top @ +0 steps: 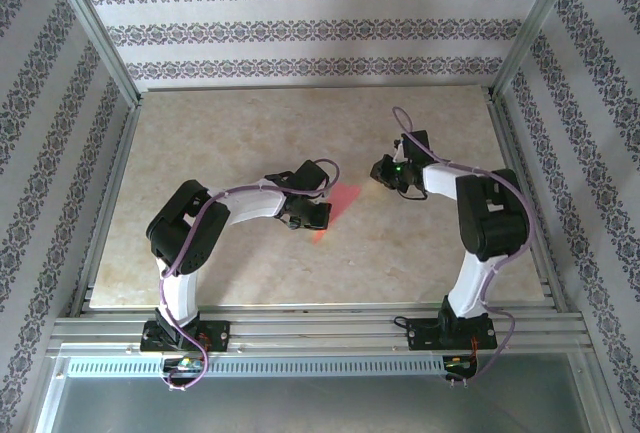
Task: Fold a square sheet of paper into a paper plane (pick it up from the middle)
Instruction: Fold the wing for the fifth time at the center of the table, then turn over the paper plane at the center of the table.
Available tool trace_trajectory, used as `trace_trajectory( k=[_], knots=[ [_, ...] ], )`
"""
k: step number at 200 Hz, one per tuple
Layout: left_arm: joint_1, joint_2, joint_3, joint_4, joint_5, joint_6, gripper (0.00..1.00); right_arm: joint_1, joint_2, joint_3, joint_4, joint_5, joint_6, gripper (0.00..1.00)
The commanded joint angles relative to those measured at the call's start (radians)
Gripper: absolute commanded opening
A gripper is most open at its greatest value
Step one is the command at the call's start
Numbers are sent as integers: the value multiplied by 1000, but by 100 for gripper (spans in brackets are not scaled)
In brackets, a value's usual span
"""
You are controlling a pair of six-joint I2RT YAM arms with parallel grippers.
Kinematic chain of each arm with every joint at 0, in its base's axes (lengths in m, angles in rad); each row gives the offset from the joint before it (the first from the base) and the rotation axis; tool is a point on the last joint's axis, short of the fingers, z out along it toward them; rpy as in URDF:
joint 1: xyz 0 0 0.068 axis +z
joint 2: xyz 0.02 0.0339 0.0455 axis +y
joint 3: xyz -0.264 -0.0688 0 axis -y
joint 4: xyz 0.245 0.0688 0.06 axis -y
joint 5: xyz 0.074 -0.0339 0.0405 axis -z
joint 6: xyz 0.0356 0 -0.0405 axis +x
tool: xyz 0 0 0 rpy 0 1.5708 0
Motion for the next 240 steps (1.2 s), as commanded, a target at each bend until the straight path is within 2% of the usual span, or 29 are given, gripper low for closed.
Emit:
trace_trajectory(
  k=[1, 21, 46, 64, 79, 94, 122, 141, 163, 178, 240],
  knots=[
    [8, -34, 26, -126, -6, 20, 5, 3, -146, -34, -47, 71, -15, 22],
    [16, -112, 39, -85, 13, 6, 16, 5, -225, -73, -81, 89, 5, 33],
    [54, -216, 8, -39, 13, -24, 25, 20, -303, -125, -95, 96, 34, 45],
    [102, -297, -44, -6, 12, -42, 36, 50, -337, -127, -147, 108, 42, 47],
    [144, -359, -94, 10, -4, -44, 51, 84, -355, -123, -187, 117, 59, 49],
    [182, -419, -141, 12, -55, -39, 63, 141, -365, -113, -227, 143, 80, 50],
    [245, -513, -245, 20, -176, -33, 83, 299, -344, -37, -365, 295, 116, 52],
    [289, -558, -317, 41, -211, -30, 93, 424, -280, 70, -523, 474, 139, 56],
    [338, -593, -383, 56, -224, -34, 100, 521, -193, 169, -629, 611, 179, 59],
    [369, -613, -425, 72, -217, -36, 100, 564, -125, 238, -693, 673, 203, 59],
    [477, -674, -536, 112, -140, -49, 100, 662, 163, 570, -938, 811, 272, 56]
  ],
)
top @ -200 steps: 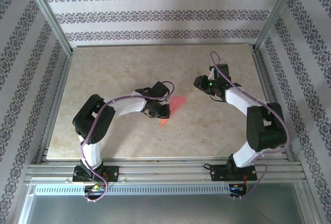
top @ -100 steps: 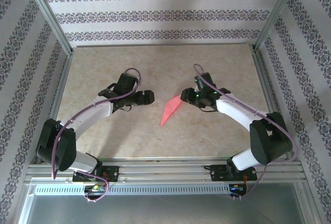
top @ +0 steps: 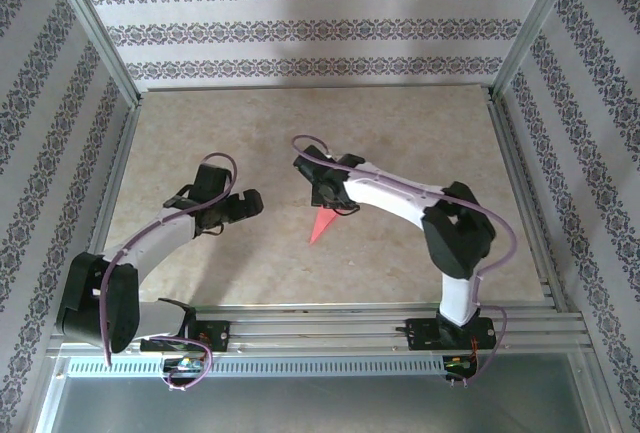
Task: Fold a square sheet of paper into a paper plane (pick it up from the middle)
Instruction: Turn over the paper plane at the center of the table.
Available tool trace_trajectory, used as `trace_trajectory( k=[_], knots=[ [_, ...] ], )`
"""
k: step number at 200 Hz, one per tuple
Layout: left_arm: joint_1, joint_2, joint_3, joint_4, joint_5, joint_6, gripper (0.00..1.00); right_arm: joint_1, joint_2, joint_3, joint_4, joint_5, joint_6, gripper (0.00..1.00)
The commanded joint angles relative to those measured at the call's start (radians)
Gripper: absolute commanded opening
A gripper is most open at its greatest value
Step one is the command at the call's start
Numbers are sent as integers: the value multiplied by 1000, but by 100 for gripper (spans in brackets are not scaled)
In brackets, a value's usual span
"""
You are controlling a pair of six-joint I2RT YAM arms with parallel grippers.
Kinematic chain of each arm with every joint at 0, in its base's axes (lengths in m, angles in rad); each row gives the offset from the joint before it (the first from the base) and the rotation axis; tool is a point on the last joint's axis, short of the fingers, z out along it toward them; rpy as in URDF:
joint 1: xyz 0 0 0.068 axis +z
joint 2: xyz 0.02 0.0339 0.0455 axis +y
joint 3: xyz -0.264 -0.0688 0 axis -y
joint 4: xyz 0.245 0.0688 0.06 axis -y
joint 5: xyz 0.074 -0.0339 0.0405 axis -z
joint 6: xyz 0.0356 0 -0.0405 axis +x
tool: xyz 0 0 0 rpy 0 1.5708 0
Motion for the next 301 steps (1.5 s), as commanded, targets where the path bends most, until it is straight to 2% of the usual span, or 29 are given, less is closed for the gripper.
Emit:
trace_trajectory(
  k=[1, 63, 117, 171, 221, 256, 270, 301],
  knots=[
    [26, -39, -28, 48, 32, -9, 100, 24, 75, 110, -168, 111, 52, 56],
    [47, -46, -43, 41, 55, 8, 99, 32, 228, 263, -238, 96, 52, 57],
    [49, -22, -42, 53, 84, 8, 100, 22, 266, 293, -294, 88, 91, 56],
    [49, -1, -31, 64, 104, 6, 100, 17, 222, 245, -298, 101, 140, 46],
    [49, 11, -25, 64, 115, 4, 100, 10, 198, 218, -285, 92, 166, 28],
    [49, 10, -23, 64, 118, 3, 100, 8, 172, 199, -274, 93, 170, 22],
    [49, 12, -22, 65, 120, 3, 100, 6, 162, 192, -271, 97, 171, 16],
    [49, 21, -15, 70, 126, 1, 100, 1, 129, 163, -256, 106, 169, 12]
  ],
)
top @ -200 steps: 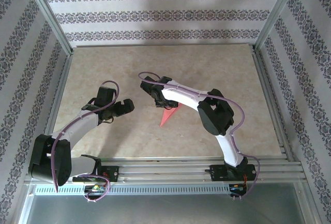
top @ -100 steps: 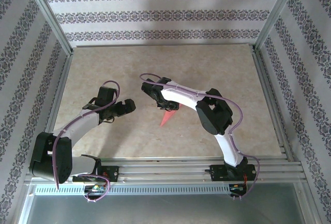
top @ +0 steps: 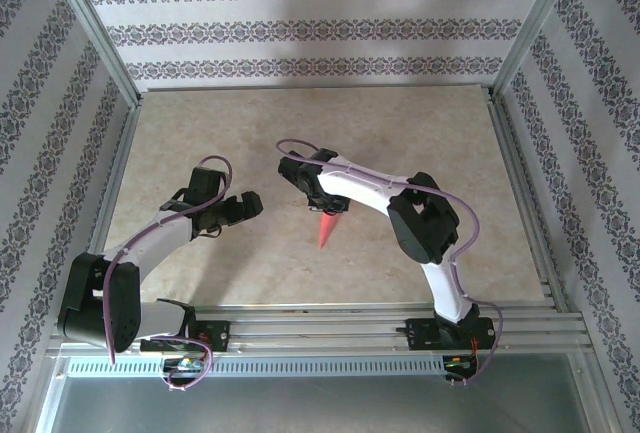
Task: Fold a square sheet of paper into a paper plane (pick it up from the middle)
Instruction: Turn over the paper plane at the center of the table.
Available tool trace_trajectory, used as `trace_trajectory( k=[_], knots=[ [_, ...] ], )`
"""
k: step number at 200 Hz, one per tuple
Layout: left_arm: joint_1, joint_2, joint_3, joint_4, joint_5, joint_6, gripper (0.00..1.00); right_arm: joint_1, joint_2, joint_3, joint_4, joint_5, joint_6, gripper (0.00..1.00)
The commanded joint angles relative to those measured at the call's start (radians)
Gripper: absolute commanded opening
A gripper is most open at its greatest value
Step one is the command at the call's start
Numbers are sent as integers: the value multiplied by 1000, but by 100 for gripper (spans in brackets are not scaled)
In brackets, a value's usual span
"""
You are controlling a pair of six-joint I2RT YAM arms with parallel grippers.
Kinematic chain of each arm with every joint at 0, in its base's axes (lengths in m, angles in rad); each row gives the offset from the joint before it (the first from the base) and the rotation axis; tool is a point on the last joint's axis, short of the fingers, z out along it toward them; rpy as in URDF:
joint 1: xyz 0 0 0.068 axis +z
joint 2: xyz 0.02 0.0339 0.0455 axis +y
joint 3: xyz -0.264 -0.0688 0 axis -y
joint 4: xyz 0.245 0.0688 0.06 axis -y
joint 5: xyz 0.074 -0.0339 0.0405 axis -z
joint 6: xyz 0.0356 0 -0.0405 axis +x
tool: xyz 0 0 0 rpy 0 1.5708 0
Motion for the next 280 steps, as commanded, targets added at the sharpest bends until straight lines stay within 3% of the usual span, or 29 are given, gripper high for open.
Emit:
trace_trajectory(
  k=[1, 31, 57, 95, 128, 174, 222, 280],
  knots=[
    [10, 14, 17, 24, 12, 0, 100, -15, -56, -30, 2, 32, 13, 12],
    [11, 24, 27, 28, 27, -3, 100, -22, -80, -56, 39, 14, -10, 6],
    [10, 19, 36, 25, 41, -5, 100, -39, -137, -106, 190, -74, -100, 3],
    [12, -10, 50, 15, 73, -23, 100, -85, -265, -242, 556, -362, -210, 3],
    [13, -43, 48, 30, 104, -49, 100, -107, -341, -350, 774, -533, -254, 3],
    [12, -71, 41, 67, 146, -86, 100, -166, -301, -517, 1149, -780, -137, 4],
    [-33, -25, 35, 178, 239, -158, 98, -209, -232, -657, 1401, -868, -67, 6],
    [-168, 77, 89, 257, 217, -239, 94, -265, -193, -799, 1556, -944, -58, 8]
  ],
)
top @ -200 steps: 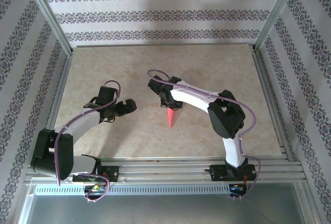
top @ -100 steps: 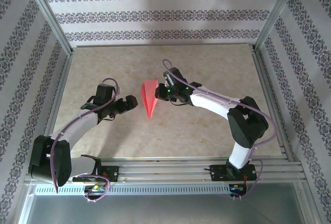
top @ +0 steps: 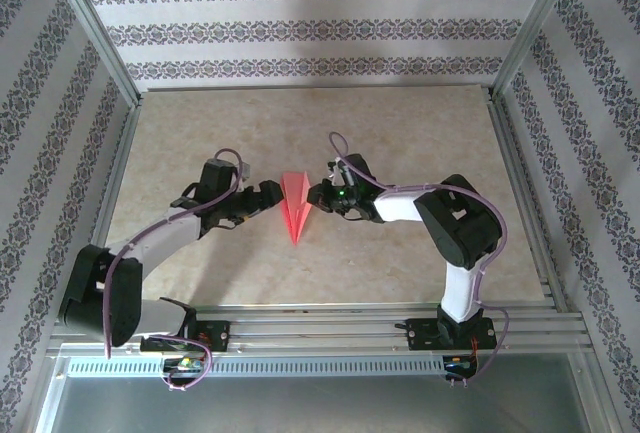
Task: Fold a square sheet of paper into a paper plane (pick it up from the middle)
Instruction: Turn over the paper plane at the center of the table.
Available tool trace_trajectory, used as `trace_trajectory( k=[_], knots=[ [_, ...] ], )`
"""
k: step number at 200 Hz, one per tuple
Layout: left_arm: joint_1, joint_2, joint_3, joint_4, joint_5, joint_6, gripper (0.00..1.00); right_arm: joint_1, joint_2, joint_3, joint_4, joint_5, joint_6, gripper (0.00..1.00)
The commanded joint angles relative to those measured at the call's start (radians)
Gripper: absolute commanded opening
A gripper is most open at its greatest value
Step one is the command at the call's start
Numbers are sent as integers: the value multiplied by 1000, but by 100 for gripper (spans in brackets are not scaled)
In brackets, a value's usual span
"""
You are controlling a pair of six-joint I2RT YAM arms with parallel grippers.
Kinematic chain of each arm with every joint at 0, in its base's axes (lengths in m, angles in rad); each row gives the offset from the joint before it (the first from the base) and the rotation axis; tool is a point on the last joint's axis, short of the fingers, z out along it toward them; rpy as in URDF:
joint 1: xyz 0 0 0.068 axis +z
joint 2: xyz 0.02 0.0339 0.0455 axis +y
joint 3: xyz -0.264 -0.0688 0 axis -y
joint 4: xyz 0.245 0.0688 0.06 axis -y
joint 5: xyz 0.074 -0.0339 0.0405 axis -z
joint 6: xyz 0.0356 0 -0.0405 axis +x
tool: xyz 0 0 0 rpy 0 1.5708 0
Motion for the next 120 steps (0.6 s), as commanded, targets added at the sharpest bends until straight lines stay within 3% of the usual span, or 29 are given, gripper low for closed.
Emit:
trace_trajectory(
  k=[1, 34, 66, 120],
  knots=[
    [-55, 30, 48, 72, -1, -54, 93, -17, 13, -37, 114, -52, 7, 8],
    [-108, 97, 89, 108, 6, -85, 77, -25, 9, -51, 105, -59, -5, 9],
    [-130, 149, 122, 126, 7, -108, 72, -29, 12, -55, 97, -59, -12, 9],
    [-144, 248, 177, 63, -46, -90, 77, -35, 24, -56, 97, -62, -7, 9]
  ],
)
